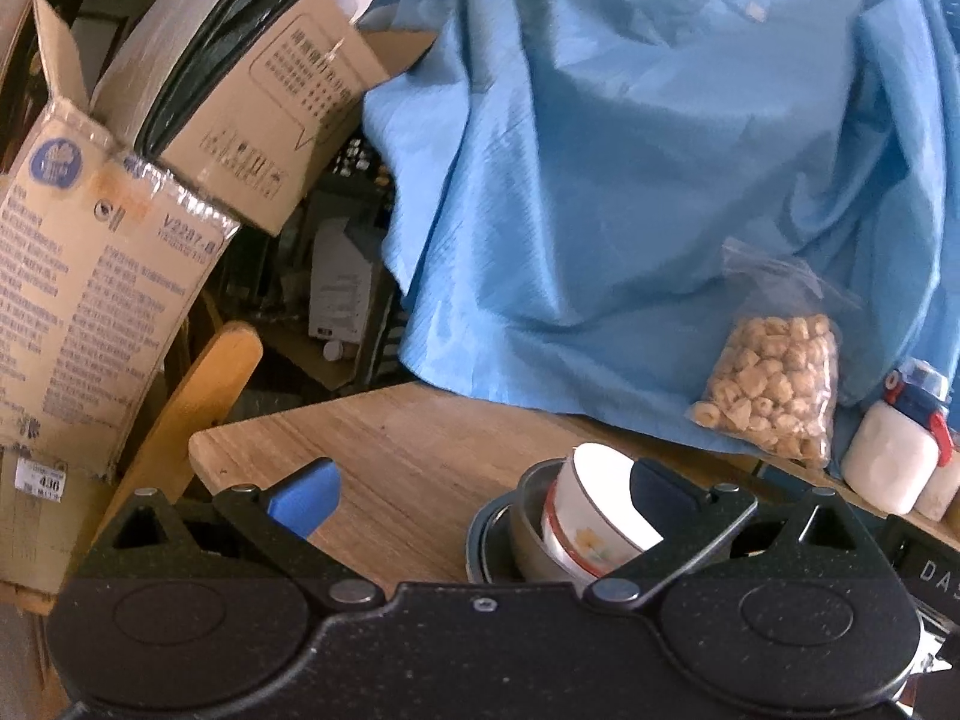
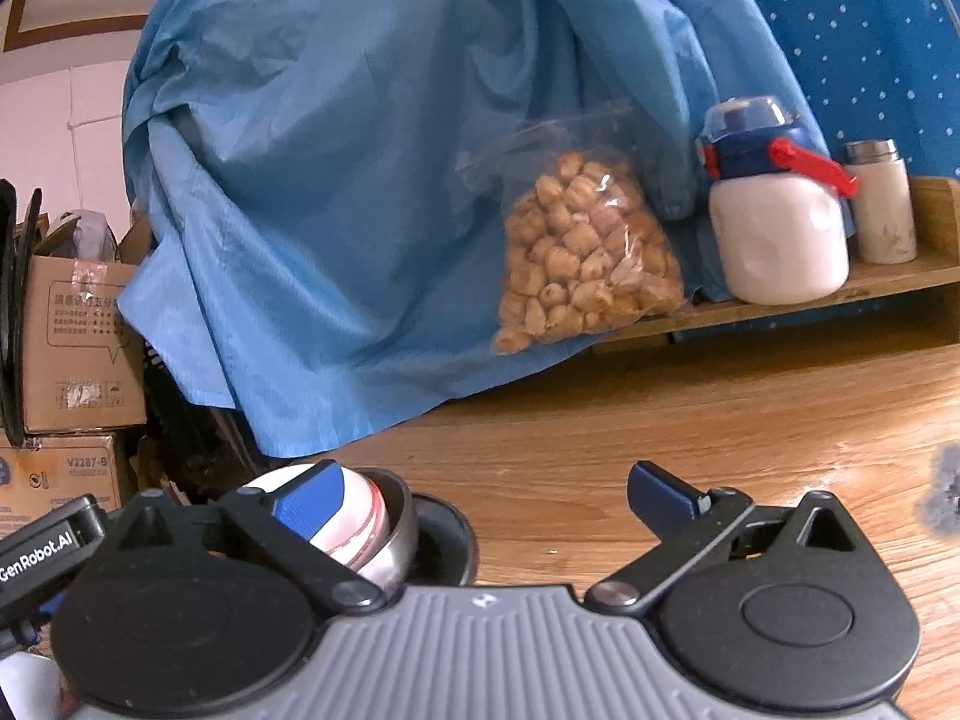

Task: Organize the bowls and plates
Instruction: 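Withdraw both open grippers from the stacked dishes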

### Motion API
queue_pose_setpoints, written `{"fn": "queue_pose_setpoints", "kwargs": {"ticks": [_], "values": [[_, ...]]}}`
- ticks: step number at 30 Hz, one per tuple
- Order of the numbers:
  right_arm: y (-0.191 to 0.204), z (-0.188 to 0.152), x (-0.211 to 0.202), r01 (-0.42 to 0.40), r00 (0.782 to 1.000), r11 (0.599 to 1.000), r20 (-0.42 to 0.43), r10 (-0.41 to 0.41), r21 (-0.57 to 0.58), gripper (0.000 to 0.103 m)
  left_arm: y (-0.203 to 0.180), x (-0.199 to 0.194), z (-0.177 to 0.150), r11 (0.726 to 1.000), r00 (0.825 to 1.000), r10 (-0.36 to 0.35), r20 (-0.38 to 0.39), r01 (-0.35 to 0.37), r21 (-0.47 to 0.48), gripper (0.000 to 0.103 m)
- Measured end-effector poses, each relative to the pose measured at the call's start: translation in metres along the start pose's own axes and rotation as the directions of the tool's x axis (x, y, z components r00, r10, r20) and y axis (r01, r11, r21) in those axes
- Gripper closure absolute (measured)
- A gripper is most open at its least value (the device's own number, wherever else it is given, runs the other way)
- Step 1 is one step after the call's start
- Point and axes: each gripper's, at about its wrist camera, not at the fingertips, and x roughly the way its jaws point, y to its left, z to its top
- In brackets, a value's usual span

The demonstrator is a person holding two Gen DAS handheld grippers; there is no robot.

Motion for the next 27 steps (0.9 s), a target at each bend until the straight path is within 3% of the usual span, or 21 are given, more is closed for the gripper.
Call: {"fn": "queue_pose_setpoints", "kwargs": {"ticks": [6, 11, 18, 27], "values": [[-0.011, -0.004, -0.019, 0.012, 0.999, 1.000, 0.035, -0.012, -0.001, 0.000, -0.002, -0.012, -0.005, 1.000, 1.000, 0.013, 0.002, -0.013, 0.007, 0.001], [-0.020, -0.003, -0.042, 0.023, 0.998, 1.000, 0.065, -0.023, -0.004, 0.000, -0.010, -0.029, -0.012, 0.997, 0.999, 0.042, 0.001, -0.042, 0.071, 0.001], [-0.028, -0.006, -0.070, 0.034, 0.995, 0.999, 0.096, -0.030, -0.040, 0.000, -0.017, -0.050, -0.025, 0.995, 1.000, 0.011, -0.019, -0.009, 0.096, 0.001], [-0.036, -0.020, -0.085, 0.051, 0.997, 0.998, 0.053, -0.049, -0.033, 0.000, -0.027, -0.065, -0.037, 0.991, 0.998, 0.015, -0.061, -0.006, 0.134, 0.001]]}}
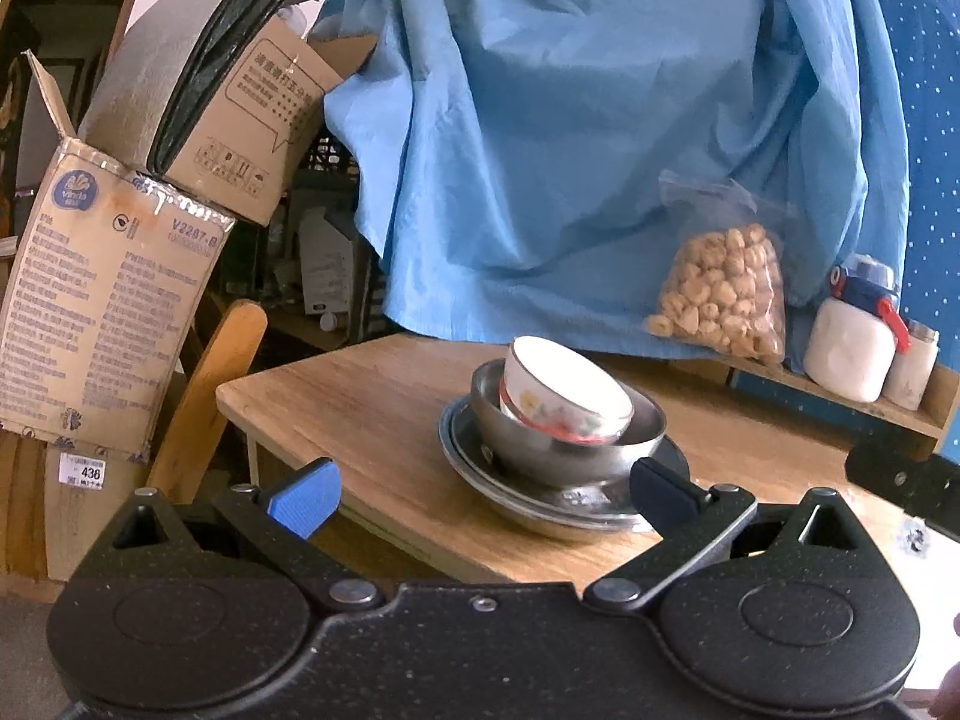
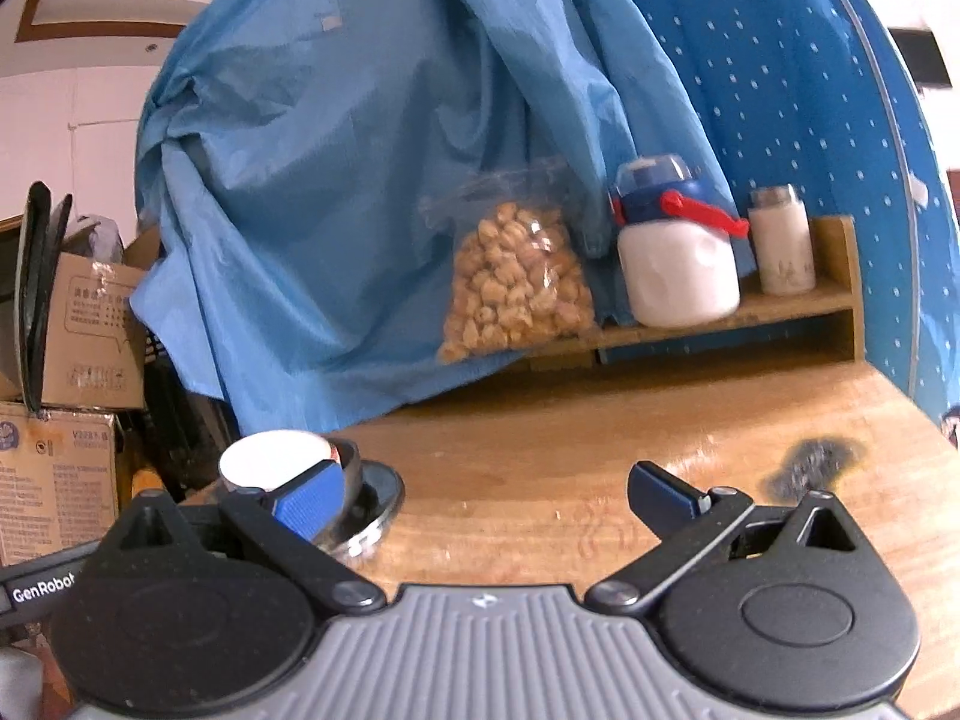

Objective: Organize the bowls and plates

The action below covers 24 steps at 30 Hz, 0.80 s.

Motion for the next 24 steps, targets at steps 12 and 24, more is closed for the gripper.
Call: {"fn": "queue_pose_setpoints", "kwargs": {"ticks": [12, 24], "values": [[0.003, -0.013, -0.014, 0.011, 1.000, 0.999, -0.026, -0.013, -0.049, 0.000, 0.010, -0.012, -0.012, 0.999, 0.999, 0.039, -0.021, -0.039, 0.011, 0.001], [0.002, -0.018, -0.009, 0.027, 0.997, 0.997, -0.073, -0.032, -0.068, 0.000, 0.013, -0.012, -0.013, 0.999, 0.997, 0.042, -0.067, -0.043, -0.014, 0.001]]}}
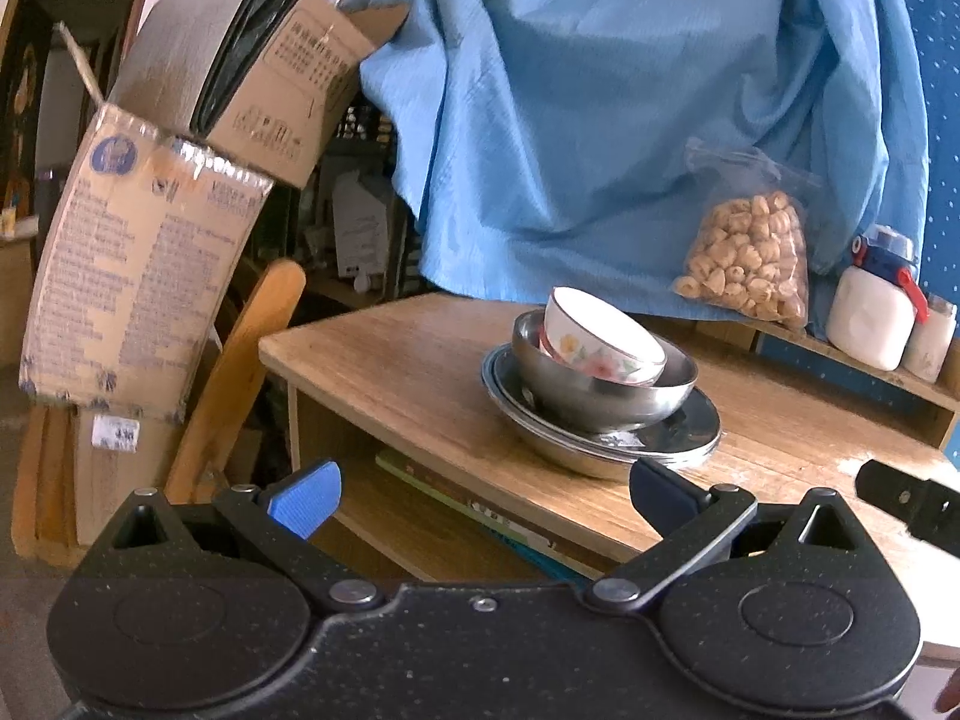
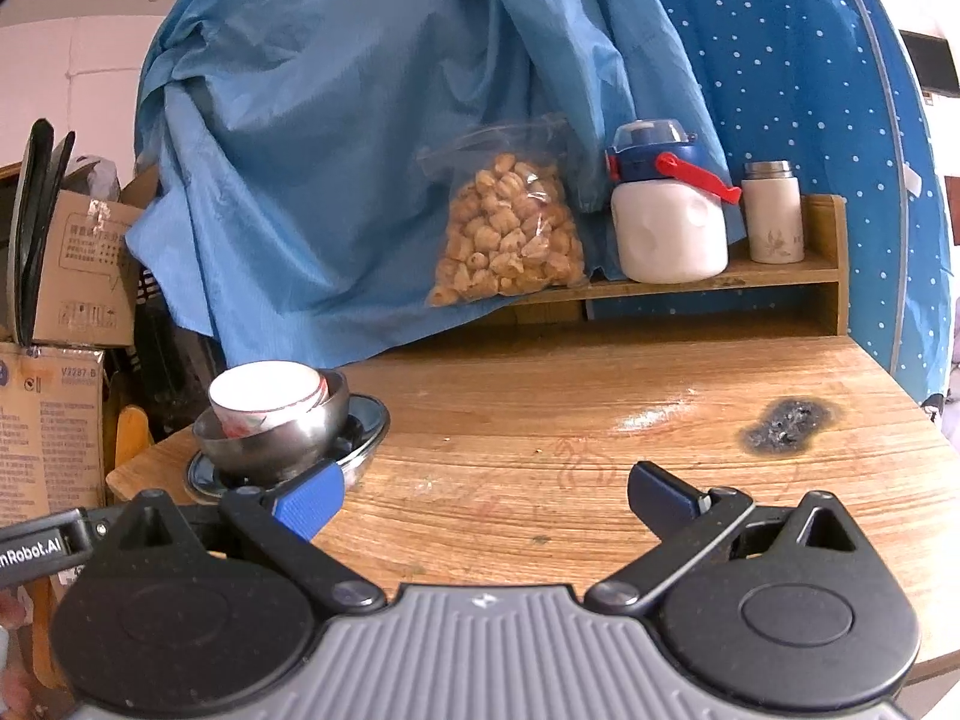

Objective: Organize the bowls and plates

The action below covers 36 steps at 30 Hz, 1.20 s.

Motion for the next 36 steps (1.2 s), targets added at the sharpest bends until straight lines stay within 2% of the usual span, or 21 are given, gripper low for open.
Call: {"fn": "queue_pose_setpoints", "kwargs": {"ticks": [7, 14, 23, 36], "values": [[0.005, -0.001, 0.008, -0.025, 0.999, 0.999, -0.021, 0.024, -0.026, 0.000, -0.001, 0.003, -0.002, 1.000, 1.000, 0.011, -0.015, -0.010, 0.013, 0.001], [0.007, 0.001, 0.013, -0.024, 0.999, 0.999, -0.034, 0.022, -0.046, 0.000, 0.003, 0.012, -0.002, 1.000, 0.999, -0.017, -0.044, 0.017, -0.001, 0.001], [0.008, -0.001, 0.021, -0.042, 0.997, 0.998, -0.067, 0.039, -0.050, 0.000, 0.007, 0.020, -0.002, 1.000, 0.999, -0.012, -0.046, 0.013, 0.003, 0.001], [0.001, 0.000, 0.021, -0.025, 0.999, 0.999, -0.038, 0.023, -0.039, 0.000, 0.008, 0.021, 0.001, 0.999, 0.999, -0.033, -0.032, 0.033, 0.022, 0.001]]}}
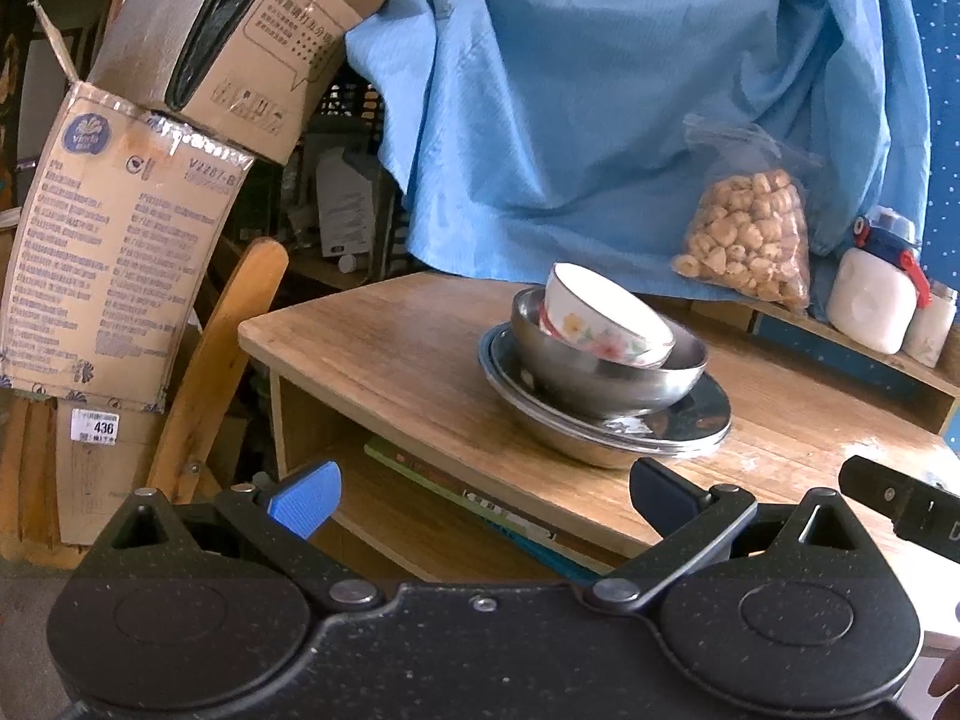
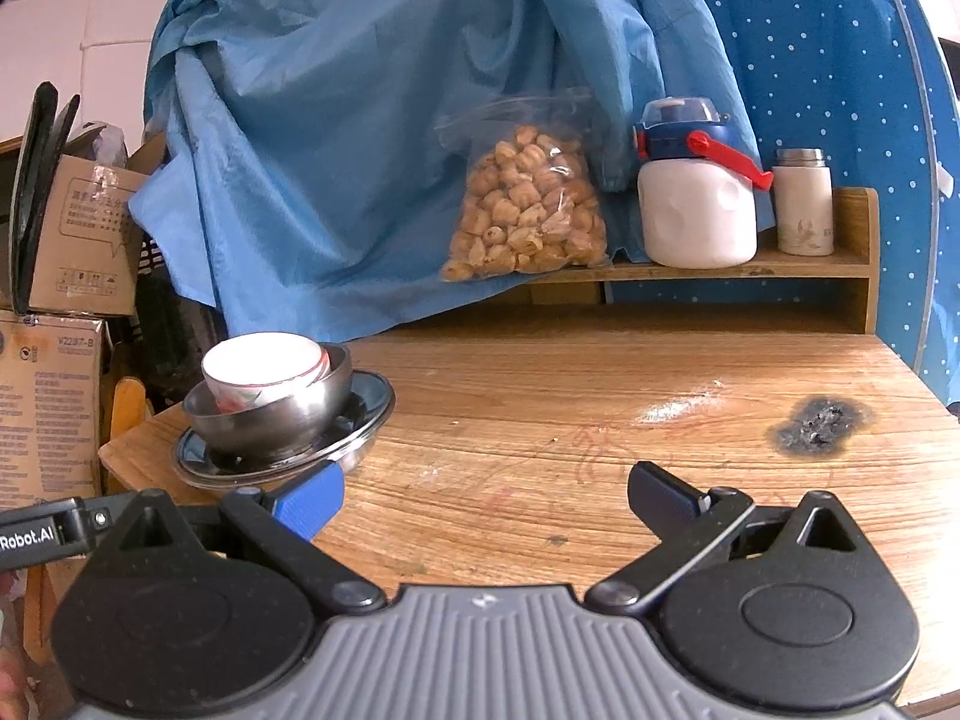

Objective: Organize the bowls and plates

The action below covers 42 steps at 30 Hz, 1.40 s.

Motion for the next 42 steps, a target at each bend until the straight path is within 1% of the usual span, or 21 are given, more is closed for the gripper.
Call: {"fn": "queue_pose_setpoints", "kwargs": {"ticks": [3, 7, 17, 42], "values": [[-0.002, -0.001, -0.002, -0.007, 1.000, 1.000, 0.012, 0.007, 0.004, 0.000, -0.004, -0.001, 0.001, 1.000, 1.000, -0.002, 0.006, 0.002, 0.019, 0.001], [-0.003, -0.001, -0.004, -0.003, 1.000, 1.000, 0.016, 0.003, 0.012, 0.000, -0.005, -0.004, 0.001, 1.000, 1.000, -0.006, 0.011, 0.006, 0.018, 0.001], [0.002, 0.001, -0.009, -0.004, 0.999, 1.000, 0.054, 0.005, -0.023, 0.000, -0.004, -0.009, 0.002, 1.000, 0.999, 0.002, 0.035, -0.003, 0.024, 0.001], [0.003, 0.004, -0.010, -0.021, 0.999, 0.999, 0.049, 0.022, -0.034, 0.000, -0.005, -0.013, 0.000, 1.000, 0.999, 0.001, 0.052, -0.003, 0.029, 0.001]]}}
